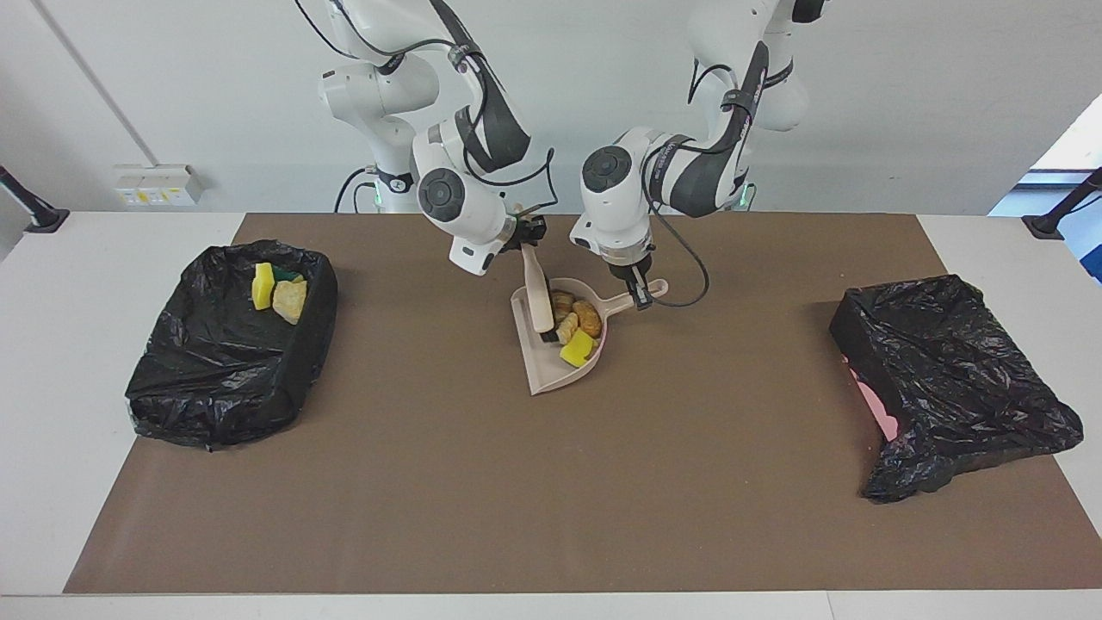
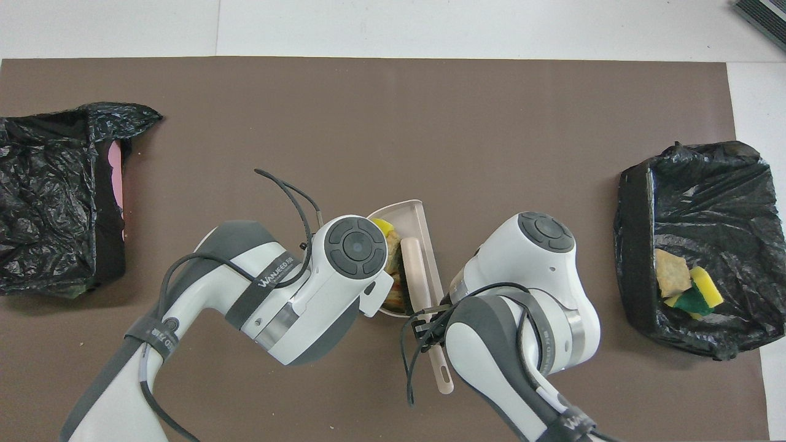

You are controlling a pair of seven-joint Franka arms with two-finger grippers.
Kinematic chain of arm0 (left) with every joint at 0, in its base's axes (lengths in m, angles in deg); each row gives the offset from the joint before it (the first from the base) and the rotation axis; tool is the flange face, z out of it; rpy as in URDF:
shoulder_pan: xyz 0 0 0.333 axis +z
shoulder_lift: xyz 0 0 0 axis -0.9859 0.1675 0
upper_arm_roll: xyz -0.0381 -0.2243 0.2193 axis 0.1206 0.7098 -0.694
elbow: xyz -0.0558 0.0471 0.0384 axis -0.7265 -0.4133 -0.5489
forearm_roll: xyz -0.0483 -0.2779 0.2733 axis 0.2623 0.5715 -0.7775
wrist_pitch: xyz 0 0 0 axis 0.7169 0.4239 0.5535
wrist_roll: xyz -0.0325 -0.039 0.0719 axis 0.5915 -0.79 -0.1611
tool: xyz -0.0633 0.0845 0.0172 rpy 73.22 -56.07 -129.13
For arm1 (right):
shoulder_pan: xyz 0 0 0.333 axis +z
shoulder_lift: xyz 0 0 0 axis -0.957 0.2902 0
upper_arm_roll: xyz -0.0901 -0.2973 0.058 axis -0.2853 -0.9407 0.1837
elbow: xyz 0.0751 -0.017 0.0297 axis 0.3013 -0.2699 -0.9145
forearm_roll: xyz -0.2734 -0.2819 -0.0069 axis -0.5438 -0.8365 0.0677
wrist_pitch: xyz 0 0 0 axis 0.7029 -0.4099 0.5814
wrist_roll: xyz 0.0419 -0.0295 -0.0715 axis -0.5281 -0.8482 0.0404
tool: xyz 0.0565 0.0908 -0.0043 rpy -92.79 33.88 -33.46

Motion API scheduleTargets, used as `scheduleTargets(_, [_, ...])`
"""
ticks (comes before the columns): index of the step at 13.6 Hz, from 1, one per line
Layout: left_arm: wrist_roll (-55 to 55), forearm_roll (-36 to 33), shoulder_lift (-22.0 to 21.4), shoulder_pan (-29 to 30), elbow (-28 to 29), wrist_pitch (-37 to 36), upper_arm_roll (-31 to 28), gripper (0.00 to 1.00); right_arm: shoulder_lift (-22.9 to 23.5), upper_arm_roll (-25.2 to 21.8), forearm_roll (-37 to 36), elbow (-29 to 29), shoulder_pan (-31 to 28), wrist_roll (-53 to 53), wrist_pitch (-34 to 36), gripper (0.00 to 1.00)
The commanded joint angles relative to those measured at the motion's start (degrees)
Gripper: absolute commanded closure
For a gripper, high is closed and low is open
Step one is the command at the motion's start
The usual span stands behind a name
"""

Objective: Sweep and dump trash in bin
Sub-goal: 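Carry the loaded dustpan toward the black bag with the left gripper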

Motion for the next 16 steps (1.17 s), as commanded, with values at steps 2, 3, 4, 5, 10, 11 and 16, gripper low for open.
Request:
scheduleTargets(2, [-1.0, 0.3, -1.7, 2.0, 3.7, 4.8, -0.4, 1.00, -2.5, 0.6, -10.0, 2.9, -0.9, -7.8, 8.0, 1.00])
scheduleTargets(3, [-1.2, 0.4, -1.7, 2.1, 3.7, 5.3, -0.4, 1.00, -2.7, 0.6, -10.9, 3.1, -0.7, -9.0, 9.2, 1.00])
scheduleTargets(4, [-1.9, 0.3, -1.6, 2.4, 3.7, 5.5, -0.4, 1.00, -3.2, 0.7, -10.9, 3.0, -0.5, -9.5, 10.0, 1.00])
scheduleTargets(5, [-3.4, 0.3, -1.5, 2.8, 3.6, 5.5, -0.5, 1.00, -3.4, 0.7, -10.9, 2.9, -0.1, -10.3, 10.7, 1.00])
scheduleTargets(10, [-14.6, 0.4, -3.7, 6.2, 2.6, 7.0, -0.8, 1.00, -8.3, 1.0, -10.9, -2.7, 4.2, -17.8, 10.1, 1.00])
scheduleTargets(11, [-17.9, 0.4, -5.0, 8.8, 2.7, 6.7, -0.8, 1.00, -9.6, 1.0, -10.4, -4.7, 5.5, -18.2, 8.3, 1.00])
scheduleTargets(16, [-36.4, 6.7, -12.9, 21.0, 2.5, 0.8, -0.8, 1.00, -13.1, 1.0, -8.1, -10.5, 9.4, -23.4, 0.2, 1.00])
